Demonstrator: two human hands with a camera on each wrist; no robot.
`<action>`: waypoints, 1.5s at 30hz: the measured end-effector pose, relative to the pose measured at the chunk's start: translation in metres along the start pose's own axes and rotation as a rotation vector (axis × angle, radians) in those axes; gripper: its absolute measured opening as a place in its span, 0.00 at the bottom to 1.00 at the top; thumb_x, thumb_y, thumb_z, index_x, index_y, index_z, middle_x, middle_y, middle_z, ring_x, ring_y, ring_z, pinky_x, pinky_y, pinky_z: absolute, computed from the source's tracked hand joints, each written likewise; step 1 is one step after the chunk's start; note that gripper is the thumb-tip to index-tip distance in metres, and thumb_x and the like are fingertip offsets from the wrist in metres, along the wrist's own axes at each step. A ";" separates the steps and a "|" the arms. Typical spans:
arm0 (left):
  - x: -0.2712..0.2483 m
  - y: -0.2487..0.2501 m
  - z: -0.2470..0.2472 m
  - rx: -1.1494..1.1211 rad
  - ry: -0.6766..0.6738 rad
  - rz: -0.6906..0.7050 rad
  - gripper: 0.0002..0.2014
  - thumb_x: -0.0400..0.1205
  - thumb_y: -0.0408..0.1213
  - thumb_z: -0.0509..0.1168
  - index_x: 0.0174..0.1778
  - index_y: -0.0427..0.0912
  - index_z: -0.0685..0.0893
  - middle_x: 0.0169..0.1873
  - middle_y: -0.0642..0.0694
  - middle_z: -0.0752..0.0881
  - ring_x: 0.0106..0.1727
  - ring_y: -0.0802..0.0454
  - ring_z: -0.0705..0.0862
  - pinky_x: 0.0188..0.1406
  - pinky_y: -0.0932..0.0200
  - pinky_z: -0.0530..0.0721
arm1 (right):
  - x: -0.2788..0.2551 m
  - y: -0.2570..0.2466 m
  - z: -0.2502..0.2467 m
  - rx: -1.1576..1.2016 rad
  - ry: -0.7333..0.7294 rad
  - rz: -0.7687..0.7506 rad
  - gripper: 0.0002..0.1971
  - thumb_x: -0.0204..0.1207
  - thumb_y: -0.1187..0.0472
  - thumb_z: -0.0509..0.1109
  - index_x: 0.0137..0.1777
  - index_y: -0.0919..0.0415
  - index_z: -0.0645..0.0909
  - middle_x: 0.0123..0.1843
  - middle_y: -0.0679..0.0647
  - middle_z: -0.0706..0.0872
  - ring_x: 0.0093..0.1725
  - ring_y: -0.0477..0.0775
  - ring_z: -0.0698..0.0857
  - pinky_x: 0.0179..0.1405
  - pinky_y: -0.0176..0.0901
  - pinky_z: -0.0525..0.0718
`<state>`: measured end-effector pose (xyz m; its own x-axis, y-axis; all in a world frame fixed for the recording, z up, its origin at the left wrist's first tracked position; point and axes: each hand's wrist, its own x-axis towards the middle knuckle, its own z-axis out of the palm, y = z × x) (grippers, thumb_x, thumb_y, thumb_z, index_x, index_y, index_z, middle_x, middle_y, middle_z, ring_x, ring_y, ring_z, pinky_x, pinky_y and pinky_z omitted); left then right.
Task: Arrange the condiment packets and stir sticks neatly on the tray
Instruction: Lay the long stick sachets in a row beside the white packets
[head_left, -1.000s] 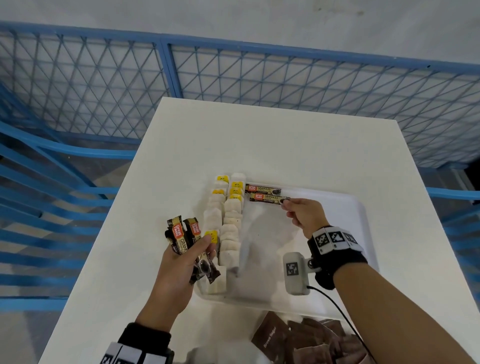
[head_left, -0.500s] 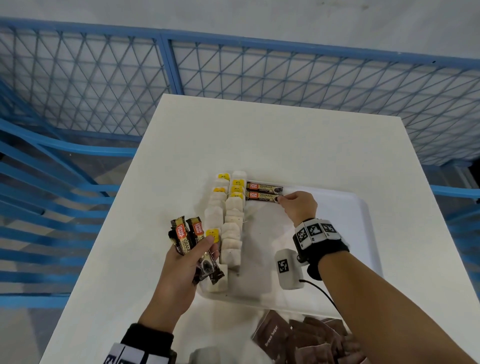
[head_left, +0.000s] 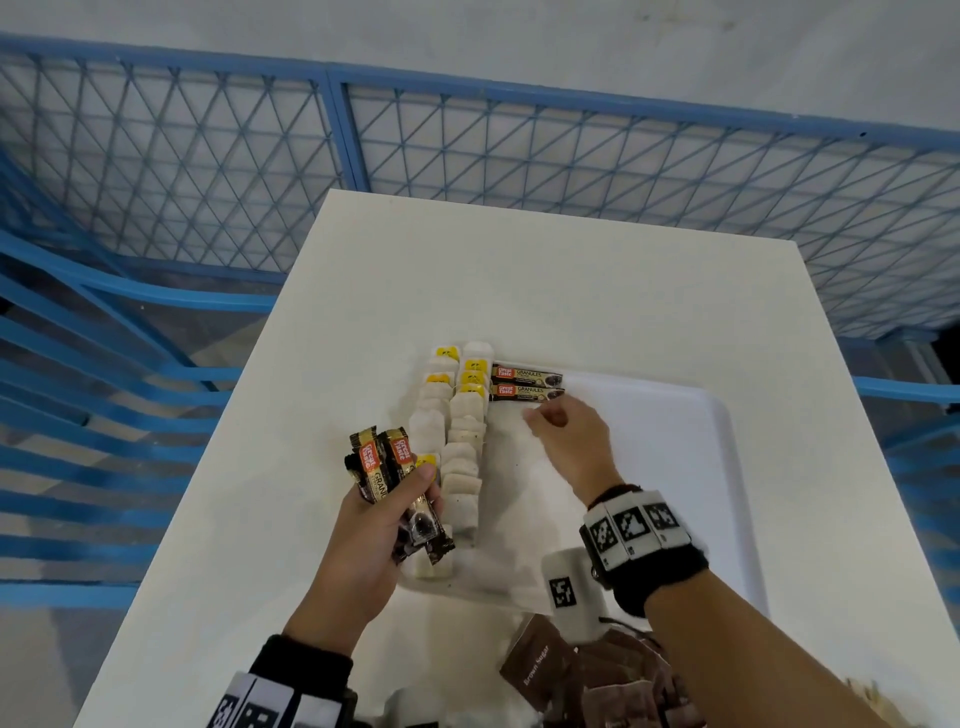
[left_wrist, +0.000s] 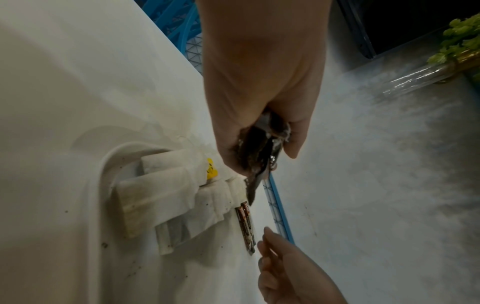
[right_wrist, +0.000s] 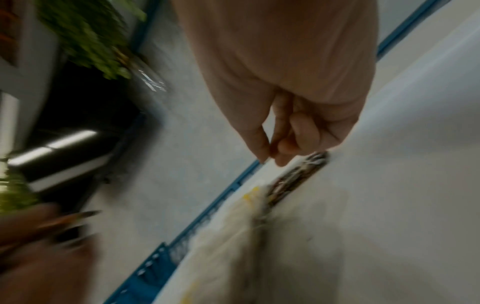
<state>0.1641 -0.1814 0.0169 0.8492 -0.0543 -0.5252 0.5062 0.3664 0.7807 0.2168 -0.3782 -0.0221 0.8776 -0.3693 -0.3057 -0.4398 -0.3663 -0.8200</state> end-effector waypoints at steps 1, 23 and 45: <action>0.000 -0.001 0.000 0.014 -0.013 0.009 0.04 0.73 0.34 0.69 0.32 0.44 0.85 0.27 0.45 0.83 0.30 0.51 0.82 0.38 0.58 0.82 | -0.013 -0.004 0.002 0.017 -0.072 -0.028 0.08 0.75 0.55 0.70 0.38 0.55 0.78 0.39 0.50 0.85 0.37 0.46 0.79 0.37 0.34 0.74; -0.012 -0.002 -0.001 0.066 -0.017 0.053 0.18 0.68 0.42 0.70 0.52 0.38 0.85 0.44 0.42 0.91 0.48 0.46 0.90 0.41 0.57 0.85 | -0.092 -0.020 0.007 0.397 -0.620 -0.081 0.09 0.71 0.70 0.74 0.45 0.57 0.80 0.41 0.50 0.81 0.35 0.43 0.82 0.36 0.33 0.80; -0.009 -0.004 0.005 0.025 0.067 0.092 0.02 0.77 0.31 0.68 0.40 0.41 0.84 0.28 0.50 0.86 0.31 0.59 0.84 0.31 0.67 0.82 | -0.077 -0.008 -0.005 0.783 -0.481 0.186 0.04 0.76 0.72 0.66 0.43 0.67 0.83 0.31 0.54 0.87 0.32 0.46 0.85 0.35 0.33 0.85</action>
<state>0.1553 -0.1866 0.0204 0.8808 0.0409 -0.4717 0.4309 0.3437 0.8344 0.1520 -0.3507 0.0107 0.8675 0.0924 -0.4887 -0.4808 0.4072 -0.7765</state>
